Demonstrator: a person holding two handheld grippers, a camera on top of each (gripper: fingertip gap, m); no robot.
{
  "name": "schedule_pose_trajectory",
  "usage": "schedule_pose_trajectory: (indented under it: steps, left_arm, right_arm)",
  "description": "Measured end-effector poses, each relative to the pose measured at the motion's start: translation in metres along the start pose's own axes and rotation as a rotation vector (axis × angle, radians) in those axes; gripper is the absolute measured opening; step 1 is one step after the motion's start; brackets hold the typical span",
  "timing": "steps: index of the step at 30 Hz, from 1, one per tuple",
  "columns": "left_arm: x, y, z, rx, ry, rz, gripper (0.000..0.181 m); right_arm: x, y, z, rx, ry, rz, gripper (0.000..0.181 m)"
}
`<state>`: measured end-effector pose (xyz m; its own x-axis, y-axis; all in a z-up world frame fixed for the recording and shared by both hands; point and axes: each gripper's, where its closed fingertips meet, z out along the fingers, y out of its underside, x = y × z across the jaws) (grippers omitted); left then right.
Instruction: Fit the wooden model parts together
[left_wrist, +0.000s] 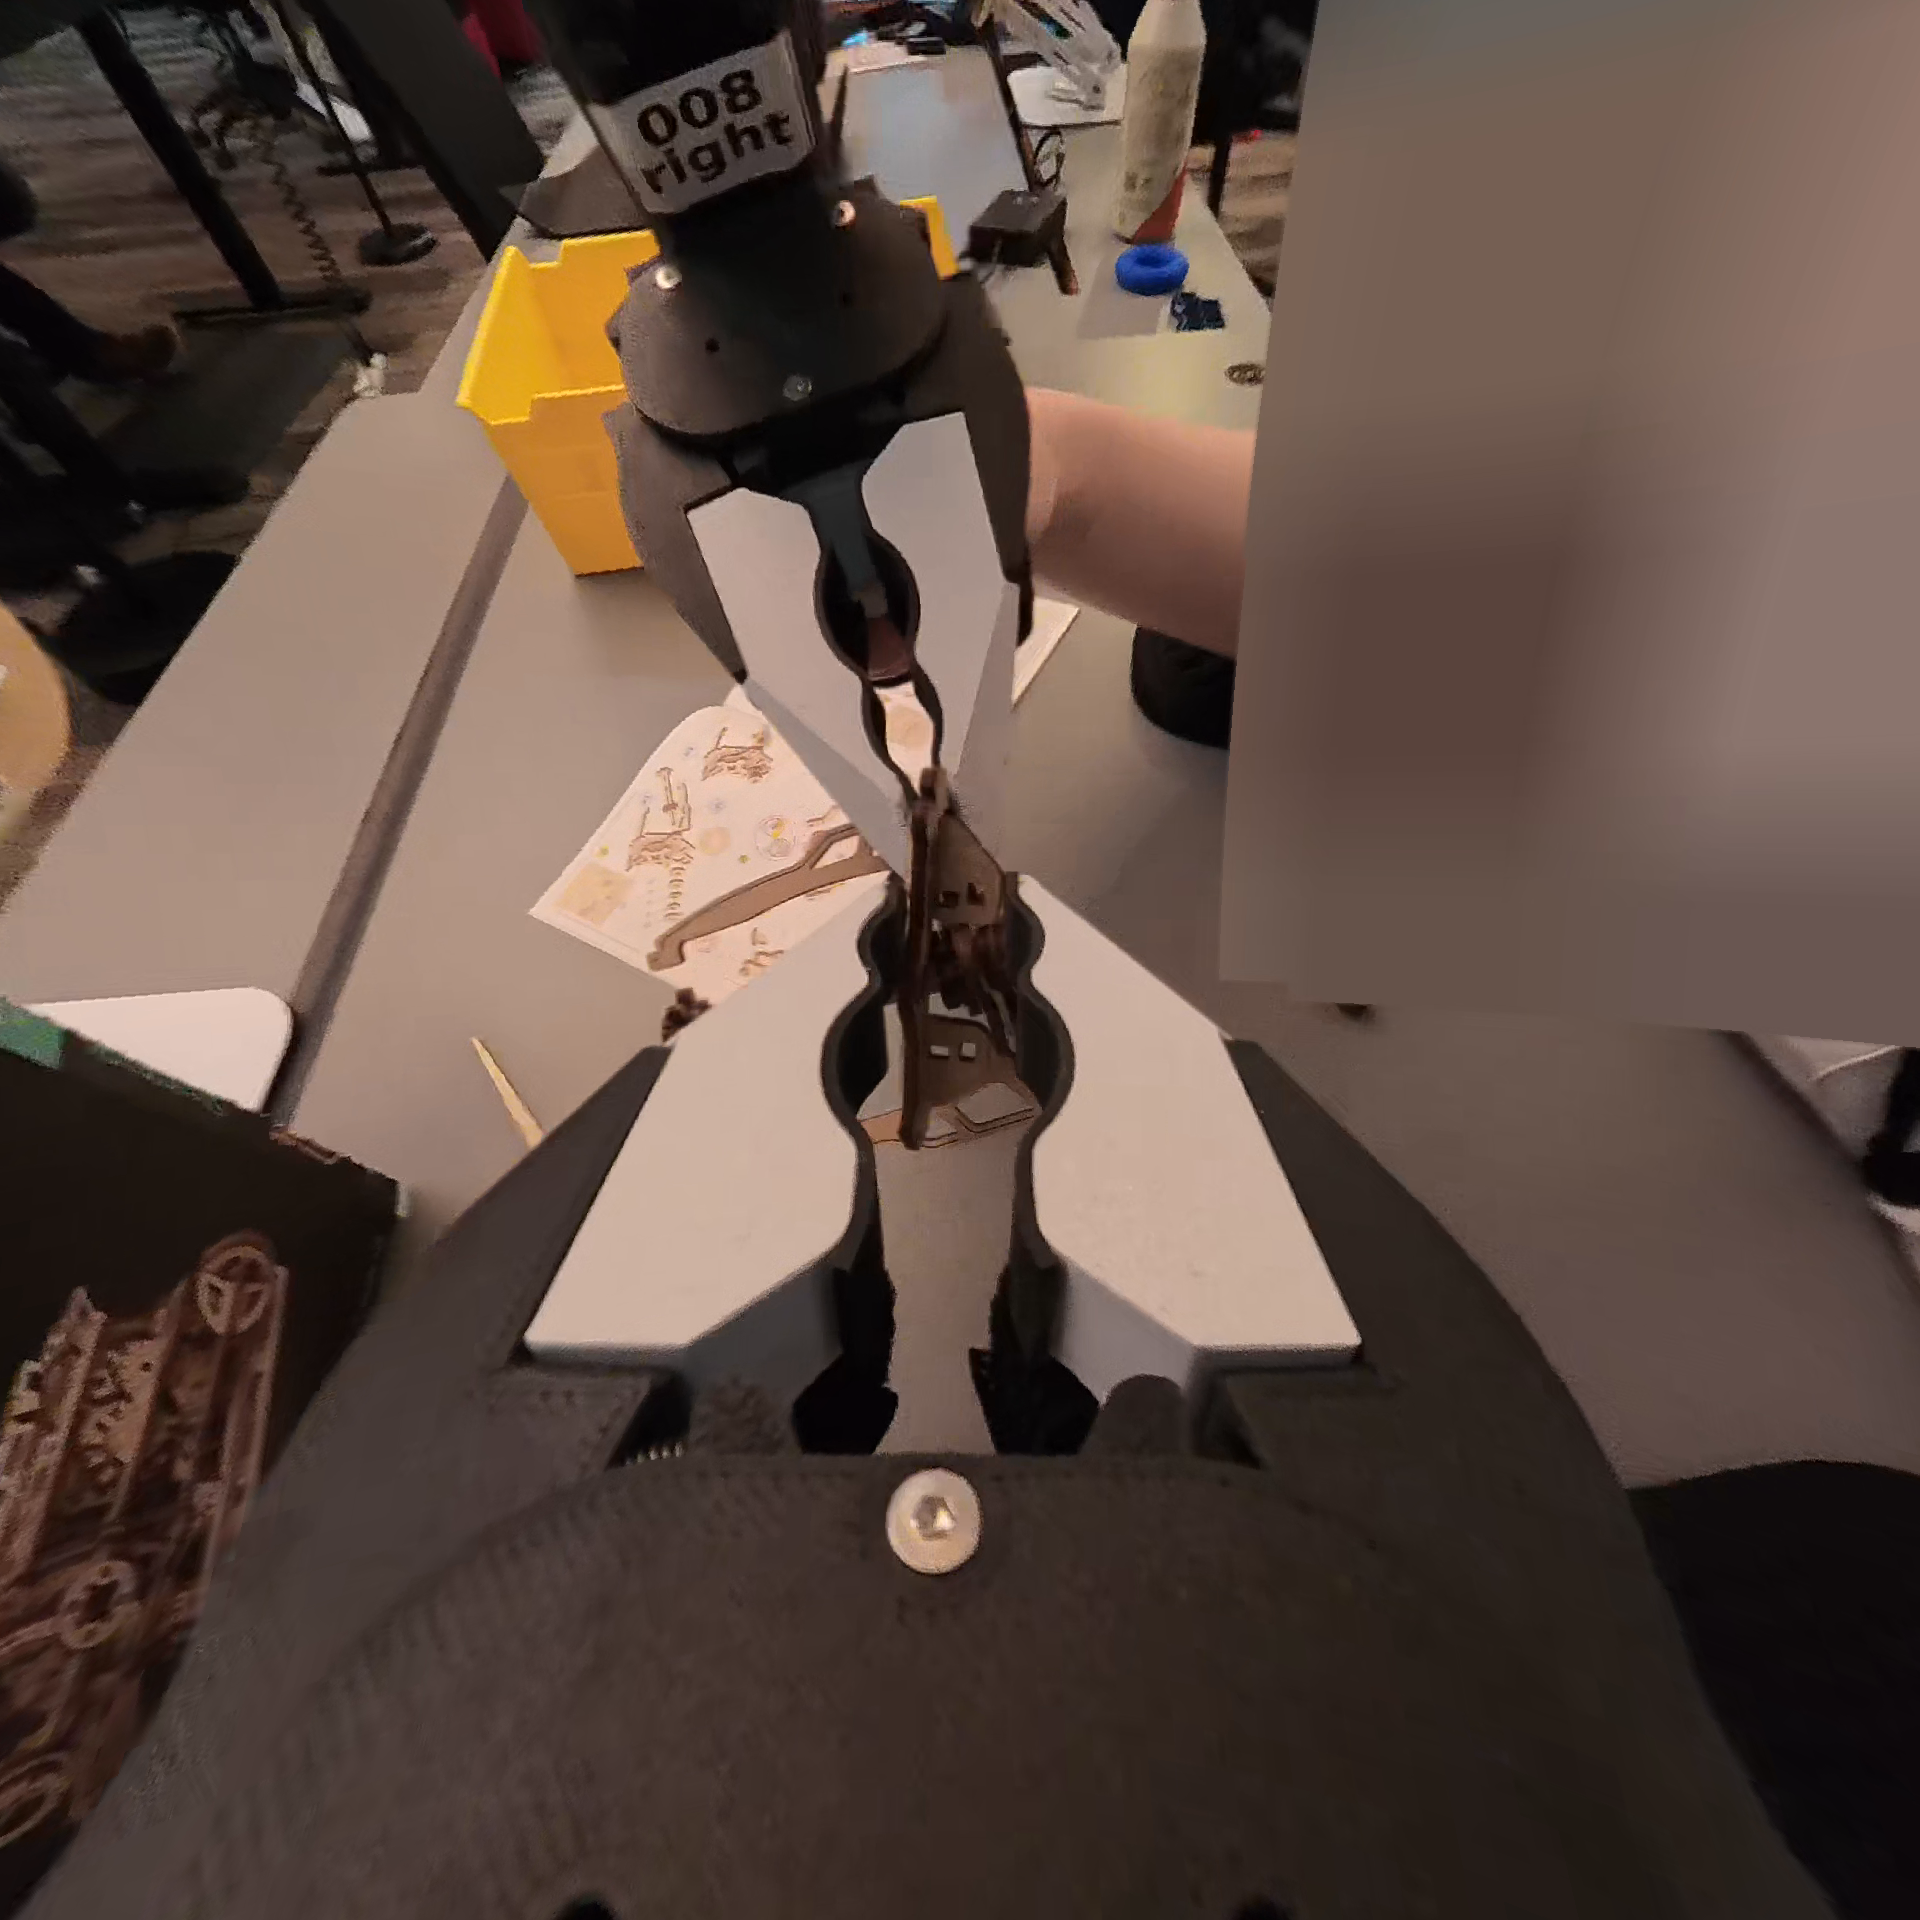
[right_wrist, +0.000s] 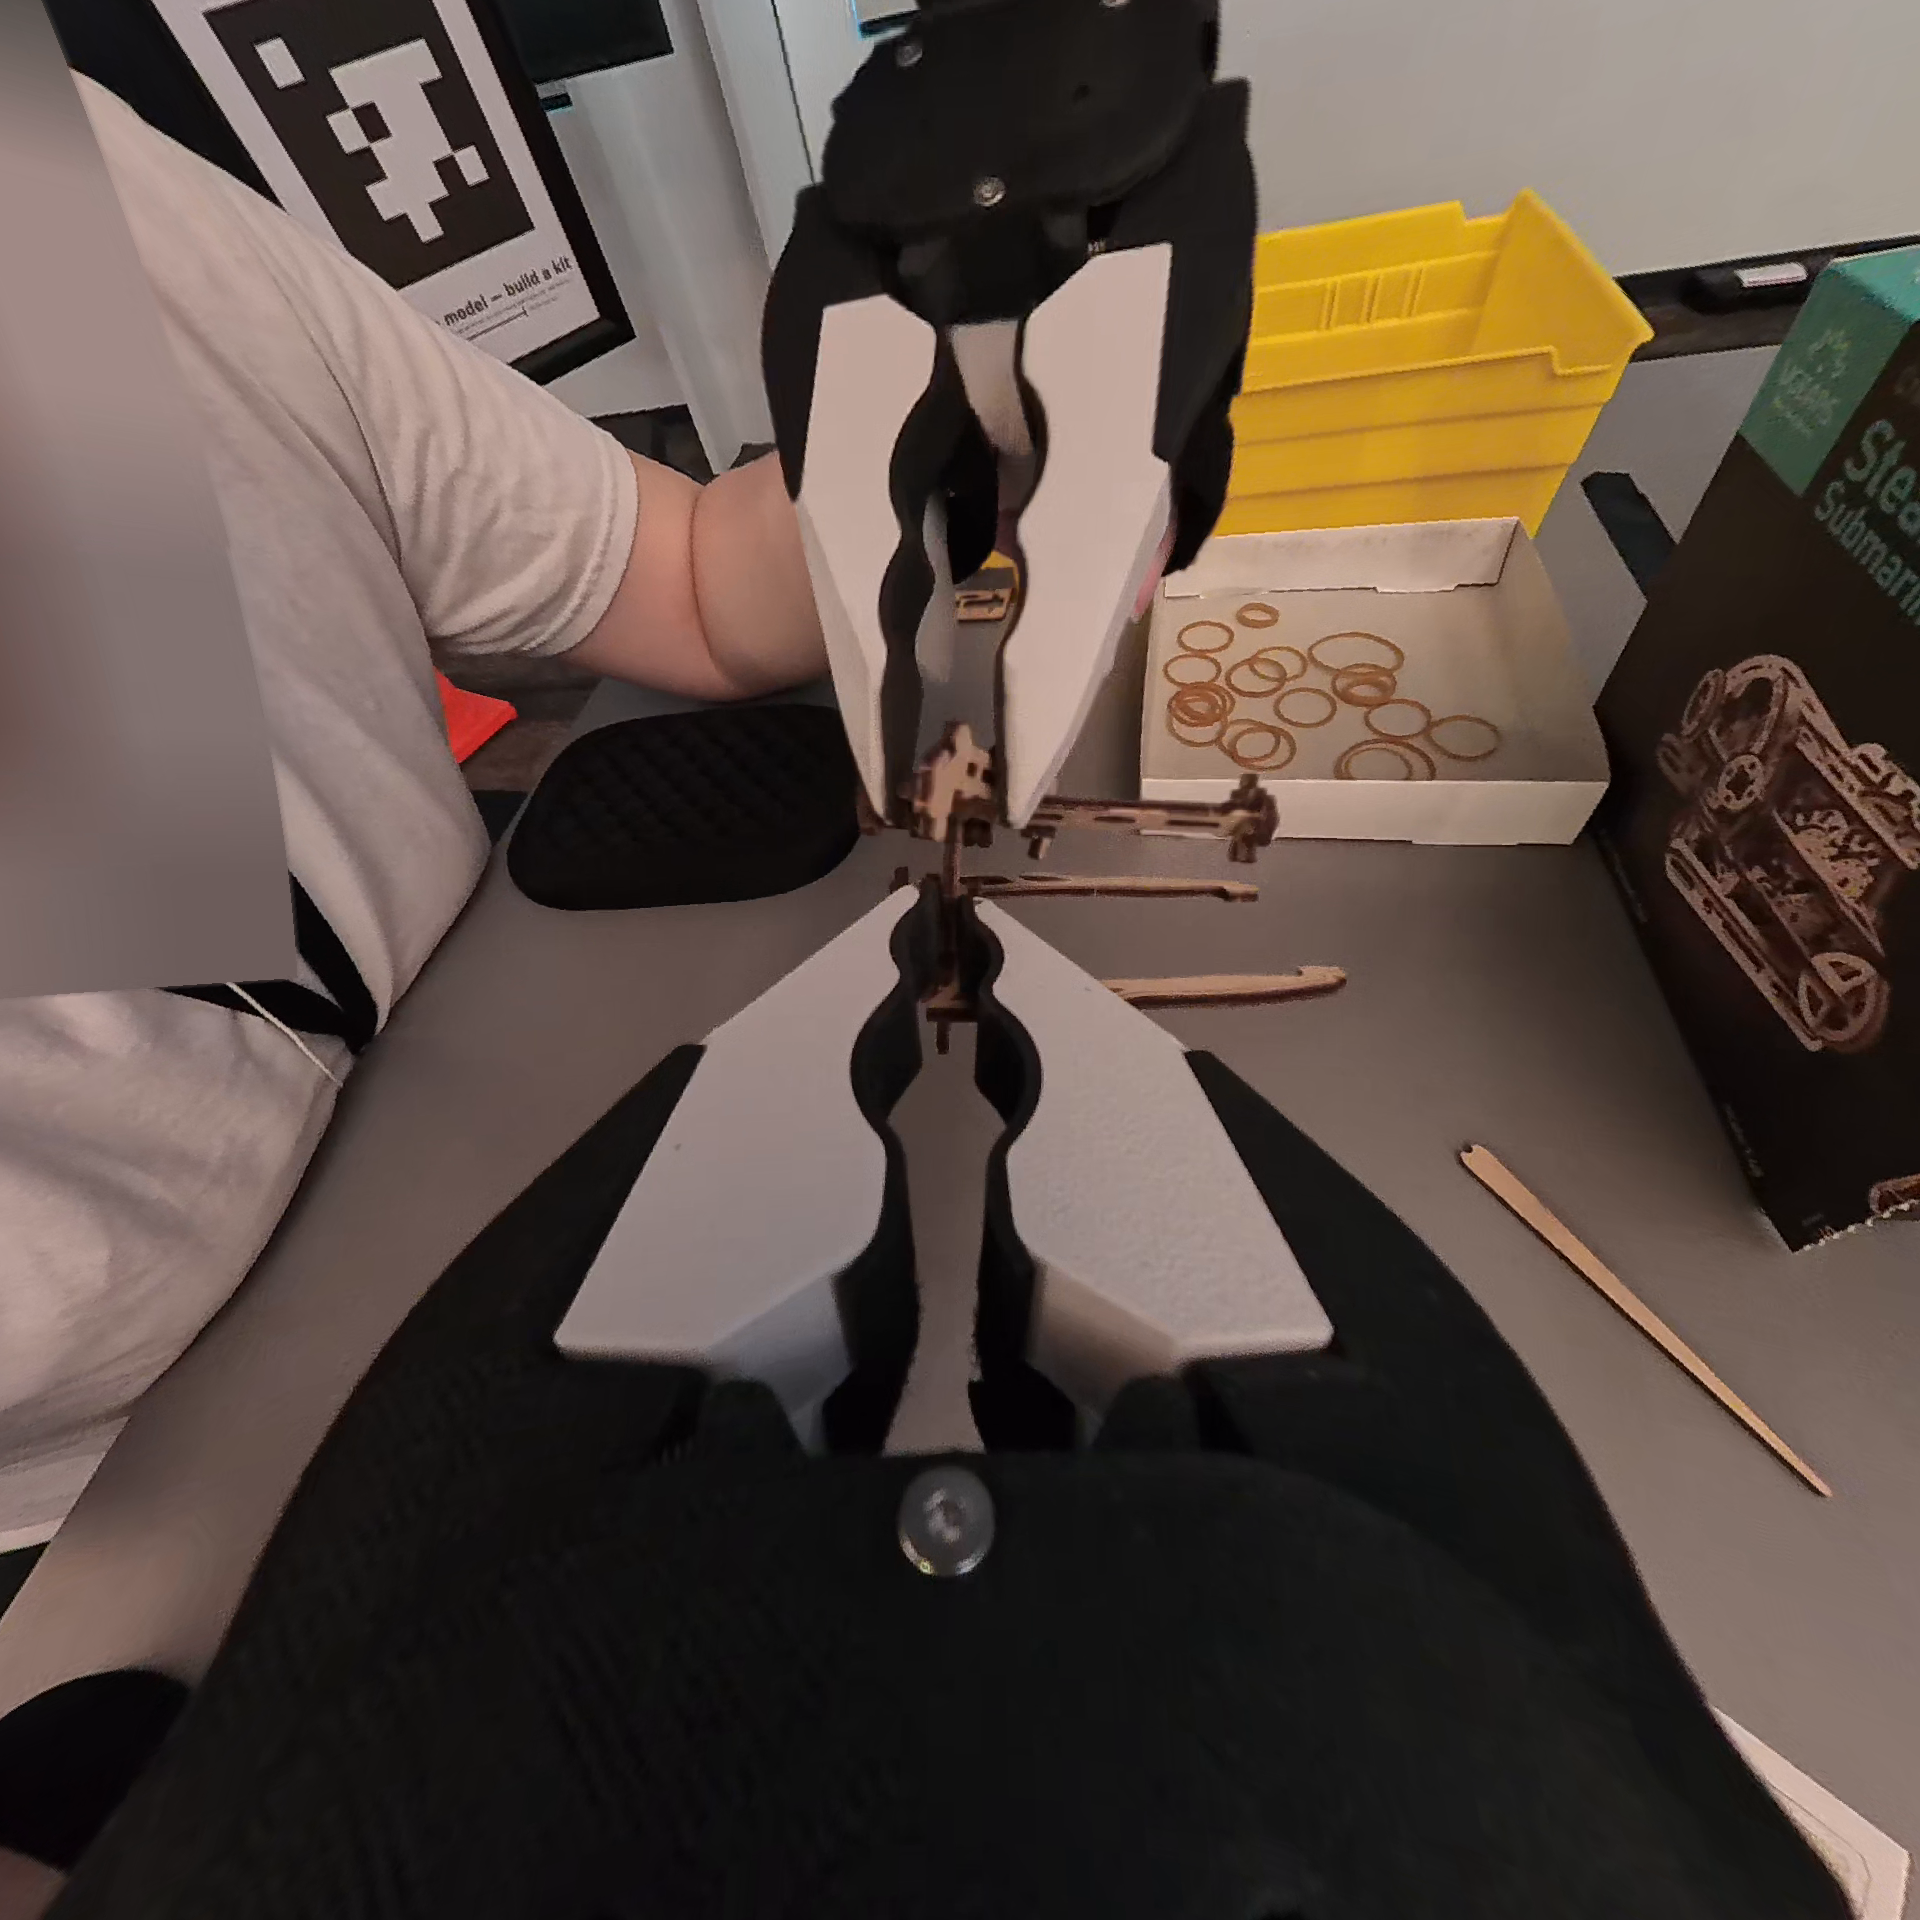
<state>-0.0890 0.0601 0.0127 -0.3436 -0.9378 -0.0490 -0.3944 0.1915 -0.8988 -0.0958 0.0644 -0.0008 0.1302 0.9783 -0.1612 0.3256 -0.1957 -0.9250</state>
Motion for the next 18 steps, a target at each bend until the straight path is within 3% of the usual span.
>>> schedule_pose_trajectory:
  steps: [1, 11, 18]
  left_arm:
    - [-0.002, 0.0, 0.001, -0.007, -0.023, 0.018, 0.016]
    - [0.0, 0.0, 0.003, 0.017, 0.001, 0.025, 0.016]
    - [-0.01, 0.002, -0.004, -0.057, -0.107, 0.051, 0.016]
  right_arm:
    - [0.001, 0.0, 0.0, -0.003, 0.005, 0.004, 0.001]
    - [-0.003, 0.0, 0.001, -0.009, -0.01, 0.004, 0.001]
    - [0.005, -0.004, 0.001, -0.094, 0.149, -0.084, 0.001]
